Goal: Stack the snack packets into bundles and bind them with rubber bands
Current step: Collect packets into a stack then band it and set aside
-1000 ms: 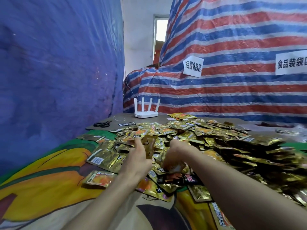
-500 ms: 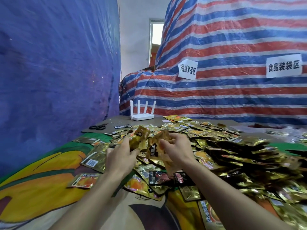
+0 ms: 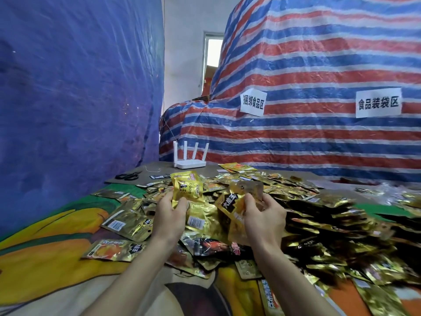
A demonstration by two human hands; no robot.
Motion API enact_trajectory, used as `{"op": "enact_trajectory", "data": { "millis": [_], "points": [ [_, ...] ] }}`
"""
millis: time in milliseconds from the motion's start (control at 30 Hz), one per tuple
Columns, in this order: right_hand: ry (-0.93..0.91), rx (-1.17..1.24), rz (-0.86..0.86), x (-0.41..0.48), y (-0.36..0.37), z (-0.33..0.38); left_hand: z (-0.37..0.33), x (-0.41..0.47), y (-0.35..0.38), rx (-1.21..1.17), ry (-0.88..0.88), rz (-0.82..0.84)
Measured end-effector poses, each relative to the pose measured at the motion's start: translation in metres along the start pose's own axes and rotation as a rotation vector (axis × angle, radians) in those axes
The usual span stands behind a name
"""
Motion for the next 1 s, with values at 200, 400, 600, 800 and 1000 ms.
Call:
{"op": "enact_trajectory", "data": {
  "millis": [200,400,600,800,1000],
  "points": [
    [-0.21,-0.08,-0.025,-0.002,-0.007,-0.001,-0.007,-0.004,-0.006,-0.07,0.16,-0.046],
    [-0.182,-0.019,0.278,-0.005,-0.008,0.005,-0.013,-0.009,-0.008,-0.223,0.05,0.295],
    [-0.168,-0.138,0.65,-0.013,0.001,0.004,-0.004,-0.012,-0.003,-0.109,0.176,0.106],
    [-0.164,-0.224,0.906,-0.02,0.003,-0.002,0.002,-0.005,-0.008,-0.227,0.004,-0.067],
    [0.036,-0.128,0.811,-0.01,-0.008,-0.002,-0.008,-0.002,-0.015,-0.497,-0.188,-0.307]
  ]
}}
Point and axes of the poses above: each hand's wrist, its own x-axis towards the middle knuckle, its own y-axis out of the palm, z = x × y, the point moved 1 cm from there along x, towards the middle knuckle, and after that the axes turned 14 degrees about -x, right-handed, at the moved point
